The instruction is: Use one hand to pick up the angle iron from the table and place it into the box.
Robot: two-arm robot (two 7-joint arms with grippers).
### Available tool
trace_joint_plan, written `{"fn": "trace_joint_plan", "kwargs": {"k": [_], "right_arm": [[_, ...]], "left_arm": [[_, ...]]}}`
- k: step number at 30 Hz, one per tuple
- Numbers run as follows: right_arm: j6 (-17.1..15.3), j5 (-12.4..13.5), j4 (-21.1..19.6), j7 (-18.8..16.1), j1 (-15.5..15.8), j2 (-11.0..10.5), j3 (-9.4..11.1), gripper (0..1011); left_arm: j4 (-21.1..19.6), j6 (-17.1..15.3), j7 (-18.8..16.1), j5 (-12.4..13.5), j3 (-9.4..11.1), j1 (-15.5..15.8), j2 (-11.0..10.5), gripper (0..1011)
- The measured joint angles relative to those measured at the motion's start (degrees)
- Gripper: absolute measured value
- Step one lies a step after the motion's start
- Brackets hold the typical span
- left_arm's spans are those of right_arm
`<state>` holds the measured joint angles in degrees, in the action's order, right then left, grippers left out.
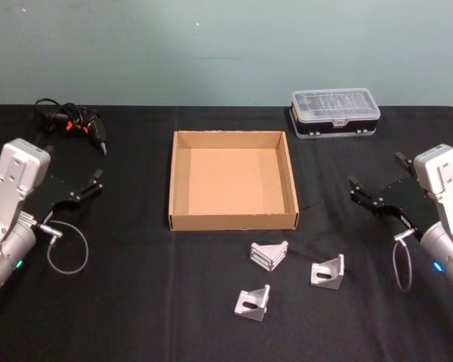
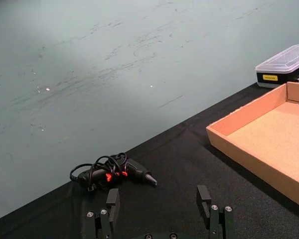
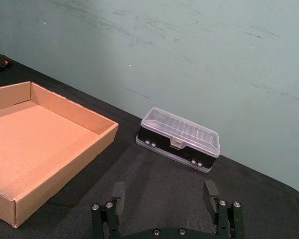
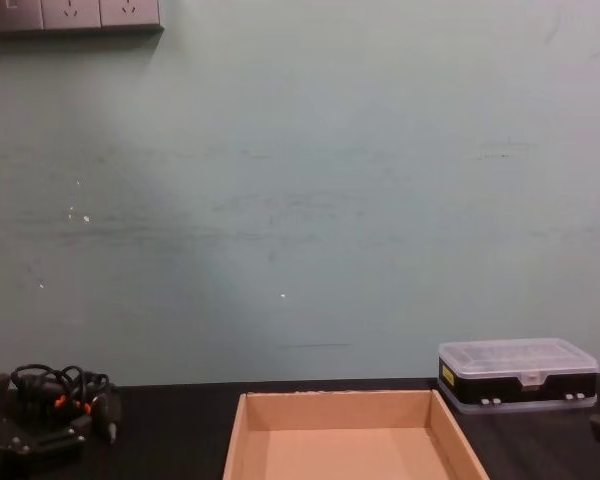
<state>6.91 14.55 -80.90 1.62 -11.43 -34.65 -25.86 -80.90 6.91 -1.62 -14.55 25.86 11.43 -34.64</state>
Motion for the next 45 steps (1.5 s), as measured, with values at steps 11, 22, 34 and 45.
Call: {"fn": "trace_joint_plan", "kwargs": {"k": [11, 22, 34, 45], "right_arm": [[0.0, 0.0, 0.0, 0.0, 0.0, 0.0, 0.0, 1003], [0.0, 0.0, 0.0, 0.0, 0.0, 0.0, 0.0, 1003], [0.0, 0.0, -2.3, 0.0, 1.7, -0.7, 1.1, 1003], [-2.0, 5.7, -17.7, -6.2, 12.3, -9.3, 6.8, 1003]], "left_arm": [[0.0, 0.0, 0.0, 0.0, 0.0, 0.0, 0.0, 1011], [0.0, 0.0, 0.0, 0.0, 0.0, 0.0, 0.0, 1011], [0.0, 0.0, 0.0, 0.0, 0.0, 0.0, 0.0, 1011], [0.0, 0.0, 0.0, 0.0, 0.0, 0.0, 0.0, 1011]]}}
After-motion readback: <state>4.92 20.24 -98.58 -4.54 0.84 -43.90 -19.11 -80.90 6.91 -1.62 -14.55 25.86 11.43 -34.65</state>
